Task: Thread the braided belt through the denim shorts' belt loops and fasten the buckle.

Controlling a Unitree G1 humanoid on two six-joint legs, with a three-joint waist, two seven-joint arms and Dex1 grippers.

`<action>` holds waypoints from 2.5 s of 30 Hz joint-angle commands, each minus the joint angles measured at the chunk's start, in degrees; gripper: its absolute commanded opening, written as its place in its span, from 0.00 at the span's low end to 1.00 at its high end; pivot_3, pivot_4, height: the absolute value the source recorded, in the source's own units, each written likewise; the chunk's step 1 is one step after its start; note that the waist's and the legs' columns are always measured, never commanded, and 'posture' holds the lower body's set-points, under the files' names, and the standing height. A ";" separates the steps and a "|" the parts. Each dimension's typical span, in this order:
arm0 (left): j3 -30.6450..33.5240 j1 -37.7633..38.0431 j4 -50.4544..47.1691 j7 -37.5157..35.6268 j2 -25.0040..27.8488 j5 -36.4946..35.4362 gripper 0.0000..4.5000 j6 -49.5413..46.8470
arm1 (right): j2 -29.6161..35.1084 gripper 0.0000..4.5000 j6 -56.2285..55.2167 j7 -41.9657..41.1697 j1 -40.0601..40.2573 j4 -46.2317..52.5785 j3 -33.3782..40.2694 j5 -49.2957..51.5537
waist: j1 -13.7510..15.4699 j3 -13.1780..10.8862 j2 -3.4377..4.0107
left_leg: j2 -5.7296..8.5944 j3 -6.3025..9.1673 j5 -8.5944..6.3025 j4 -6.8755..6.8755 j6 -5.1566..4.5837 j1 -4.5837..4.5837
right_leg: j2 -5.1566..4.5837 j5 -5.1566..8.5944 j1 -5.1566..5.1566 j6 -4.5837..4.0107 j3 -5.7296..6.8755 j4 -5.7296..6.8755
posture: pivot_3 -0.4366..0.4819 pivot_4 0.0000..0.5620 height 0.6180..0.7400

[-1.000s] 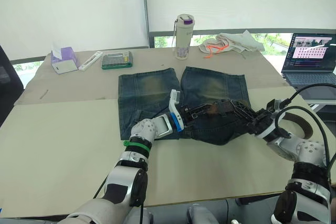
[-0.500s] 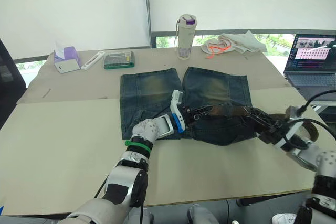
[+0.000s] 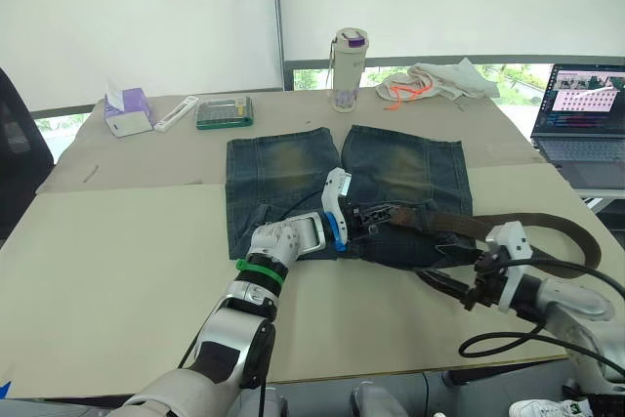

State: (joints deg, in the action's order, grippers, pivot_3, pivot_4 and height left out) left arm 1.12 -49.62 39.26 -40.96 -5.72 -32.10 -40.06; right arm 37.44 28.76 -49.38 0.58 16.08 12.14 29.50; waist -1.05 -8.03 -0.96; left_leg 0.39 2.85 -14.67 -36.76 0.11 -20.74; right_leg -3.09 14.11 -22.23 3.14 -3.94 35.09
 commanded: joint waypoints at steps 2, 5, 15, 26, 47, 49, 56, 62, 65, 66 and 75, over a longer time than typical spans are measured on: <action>-1.52 0.35 -3.08 -0.52 -0.19 2.57 0.00 1.43 | -5.29 0.99 -4.67 7.11 -3.66 1.39 -2.85 -4.24 | 0.17 0.02 0.04 | 0.01 0.01 0.00 0.00 0.00 0.03 | -0.01 0.00 0.01 -0.01 0.00 0.00 | 0.48 0.27 1.00; -2.62 0.92 -3.27 -0.02 -0.71 4.64 0.00 3.25 | -8.68 0.99 -5.59 9.32 -4.98 0.56 -2.47 -3.88 | 0.36 0.08 0.13 | 0.06 0.03 0.00 0.00 0.00 0.00 | -0.04 -0.06 0.00 -0.11 0.00 0.00 | 0.48 0.27 1.00; -6.49 5.44 -5.41 2.41 -3.42 8.35 0.00 6.39 | -12.39 0.99 -7.03 14.17 -6.79 -0.04 -2.84 -5.24 | 0.32 0.19 0.32 | 0.23 0.06 0.01 0.00 -0.01 0.00 | -0.22 -0.24 0.01 -0.38 0.00 0.01 | 0.48 0.27 1.00; -5.33 6.91 -8.83 5.54 -2.67 7.98 0.00 10.78 | -13.16 0.99 -5.11 16.01 -8.87 1.01 -7.06 -6.29 | 0.21 0.20 0.32 | 0.23 0.07 0.01 0.00 -0.01 0.01 | -0.20 -0.24 0.01 -0.38 0.02 0.01 | 0.48 0.27 1.00; 3.71 11.48 -21.39 5.81 7.86 2.48 0.00 4.74 | -15.72 0.99 9.09 18.00 -6.03 7.22 -5.56 9.48 | -0.05 0.21 0.34 | 0.20 0.14 0.00 -0.02 -0.02 0.05 | -0.19 -0.24 0.01 -0.39 0.02 0.10 | 0.48 0.27 1.00; 5.10 11.95 -23.83 6.13 8.39 0.22 0.00 2.22 | -17.05 0.99 9.98 19.86 -6.82 6.03 -5.78 9.28 | 0.03 0.21 0.34 | 0.20 0.15 0.00 -0.03 -0.02 0.04 | -0.19 -0.24 0.01 -0.39 0.03 0.10 | 0.48 0.27 1.00; 13.70 12.17 -28.39 8.28 8.85 -14.01 0.00 -12.66 | -26.30 0.99 14.92 24.72 -12.05 1.29 -4.78 16.14 | -0.14 0.22 0.31 | 0.18 0.26 0.00 -0.02 -0.02 0.07 | -0.20 -0.25 -0.03 -0.39 0.03 0.13 | 0.48 0.27 1.00; 17.34 12.98 -30.80 8.52 11.56 -23.25 0.00 -22.63 | -32.14 0.99 14.30 23.24 -14.52 0.53 -0.19 26.76 | -0.19 0.22 0.31 | 0.18 0.40 0.00 -0.03 -0.02 0.10 | -0.21 -0.26 -0.04 -0.40 0.04 0.19 | 0.48 0.27 1.00; 17.60 13.15 -30.75 7.73 13.43 -25.89 0.00 -25.83 | -31.62 0.99 14.42 22.75 -14.89 0.26 0.94 29.54 | -0.20 0.22 0.31 | 0.20 0.38 0.00 -0.03 -0.02 0.12 | -0.22 -0.26 -0.02 -0.40 0.05 0.19 | 0.48 0.27 1.00; 17.62 13.18 -30.81 7.32 13.93 -26.62 0.00 -26.72 | -31.57 0.99 14.26 23.22 -15.25 -0.10 1.34 30.07 | -0.18 0.21 0.31 | 0.20 0.38 0.00 -0.03 -0.02 0.12 | -0.22 -0.26 -0.02 -0.41 0.05 0.19 | 0.48 0.27 1.00; 17.28 13.12 -30.22 7.33 14.75 -28.38 0.00 -27.78 | -29.87 0.94 15.71 24.61 -16.15 -0.20 1.61 35.37 | -0.37 0.22 0.31 | 0.20 0.32 0.00 -0.01 -0.02 0.13 | -0.21 -0.26 -0.04 -0.41 0.07 0.20 | 0.48 0.27 1.00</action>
State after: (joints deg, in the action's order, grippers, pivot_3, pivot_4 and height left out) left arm 18.03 -35.67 10.44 -33.25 8.99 -58.70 -68.17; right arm 7.42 44.35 -24.58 -15.01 14.07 13.93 63.25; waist -1.42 -7.82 -0.65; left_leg 0.59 3.16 -14.67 -36.78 0.09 -20.61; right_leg -3.30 13.85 -22.27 2.72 -3.87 35.29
